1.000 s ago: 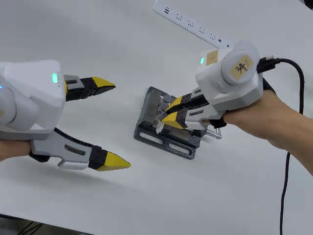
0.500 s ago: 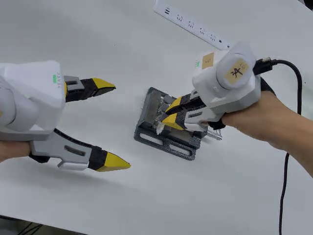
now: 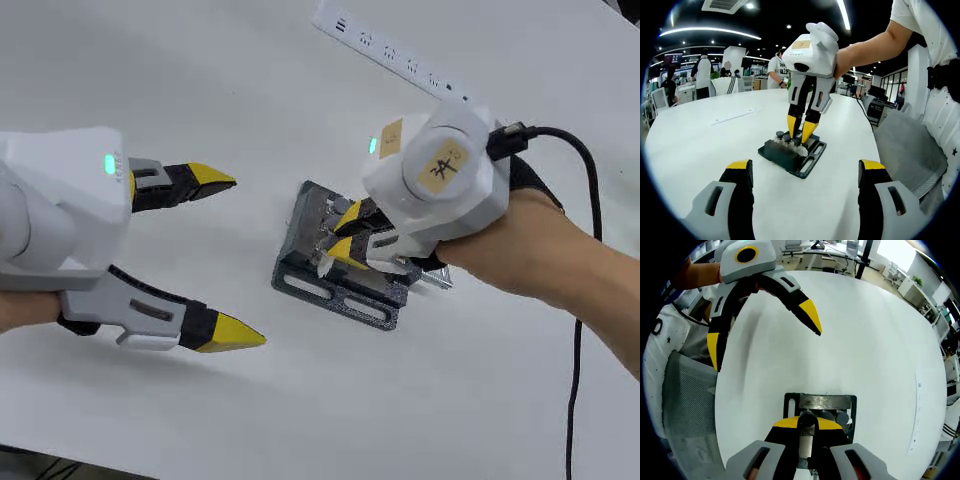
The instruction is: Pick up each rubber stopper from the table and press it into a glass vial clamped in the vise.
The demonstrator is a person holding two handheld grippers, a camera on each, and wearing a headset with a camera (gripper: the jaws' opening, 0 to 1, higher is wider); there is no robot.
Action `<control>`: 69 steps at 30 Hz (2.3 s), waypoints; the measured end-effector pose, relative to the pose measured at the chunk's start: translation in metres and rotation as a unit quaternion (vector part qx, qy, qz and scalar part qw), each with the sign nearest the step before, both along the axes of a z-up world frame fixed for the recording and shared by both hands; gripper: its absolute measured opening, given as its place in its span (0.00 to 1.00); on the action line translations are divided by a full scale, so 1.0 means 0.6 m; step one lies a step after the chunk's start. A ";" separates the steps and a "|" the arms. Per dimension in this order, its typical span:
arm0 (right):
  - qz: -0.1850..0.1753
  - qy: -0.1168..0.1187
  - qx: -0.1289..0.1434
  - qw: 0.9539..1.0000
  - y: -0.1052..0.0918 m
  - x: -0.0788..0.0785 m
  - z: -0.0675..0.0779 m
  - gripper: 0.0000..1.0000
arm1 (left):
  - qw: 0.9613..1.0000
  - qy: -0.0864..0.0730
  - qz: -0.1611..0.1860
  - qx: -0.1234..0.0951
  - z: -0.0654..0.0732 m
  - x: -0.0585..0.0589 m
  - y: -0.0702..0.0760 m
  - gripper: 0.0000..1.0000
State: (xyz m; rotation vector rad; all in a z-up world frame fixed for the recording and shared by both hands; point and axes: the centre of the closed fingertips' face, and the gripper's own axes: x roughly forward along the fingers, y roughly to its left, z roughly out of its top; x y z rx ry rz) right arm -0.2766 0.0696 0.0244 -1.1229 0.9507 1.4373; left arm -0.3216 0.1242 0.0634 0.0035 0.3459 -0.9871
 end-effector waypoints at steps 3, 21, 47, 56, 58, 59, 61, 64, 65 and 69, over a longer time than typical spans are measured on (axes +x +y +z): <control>-0.003 0.004 -0.004 1.000 0.000 0.002 0.000 0.06 | 1.000 0.000 -0.001 0.000 0.001 0.002 -0.003 0.86; -0.021 0.018 0.030 0.999 -0.003 -0.003 0.001 0.11 | 1.000 0.001 -0.005 -0.001 0.003 0.002 -0.009 0.85; -0.048 0.034 0.061 0.996 -0.005 0.001 0.014 0.01 | 1.000 0.006 -0.008 0.001 -0.002 -0.003 -0.006 0.84; -0.047 0.036 0.057 0.997 -0.005 0.002 0.008 0.01 | 1.000 0.008 -0.009 0.002 -0.004 -0.004 -0.005 0.82; -0.044 0.035 0.054 0.997 -0.004 0.001 0.008 0.01 | 1.000 0.008 -0.009 0.001 -0.004 -0.004 -0.006 0.82; -0.043 0.035 0.052 0.997 -0.004 0.001 0.008 0.01 | 1.000 0.008 -0.009 0.001 -0.004 -0.004 -0.006 0.82; -0.040 0.035 0.046 0.998 -0.003 -0.002 0.008 0.01 | 1.000 0.008 -0.009 0.000 -0.004 -0.003 -0.006 0.82; -0.037 0.036 0.042 0.998 -0.002 0.002 0.008 0.01 | 1.000 0.007 -0.009 0.000 -0.003 -0.002 -0.005 0.82; -0.038 0.036 0.041 0.998 -0.002 0.002 0.007 0.01 | 1.000 0.007 -0.009 -0.001 -0.003 -0.002 -0.005 0.82; -0.041 0.038 0.038 0.998 -0.002 0.003 0.007 0.01 | 1.000 0.006 -0.007 -0.002 -0.003 0.000 -0.004 0.82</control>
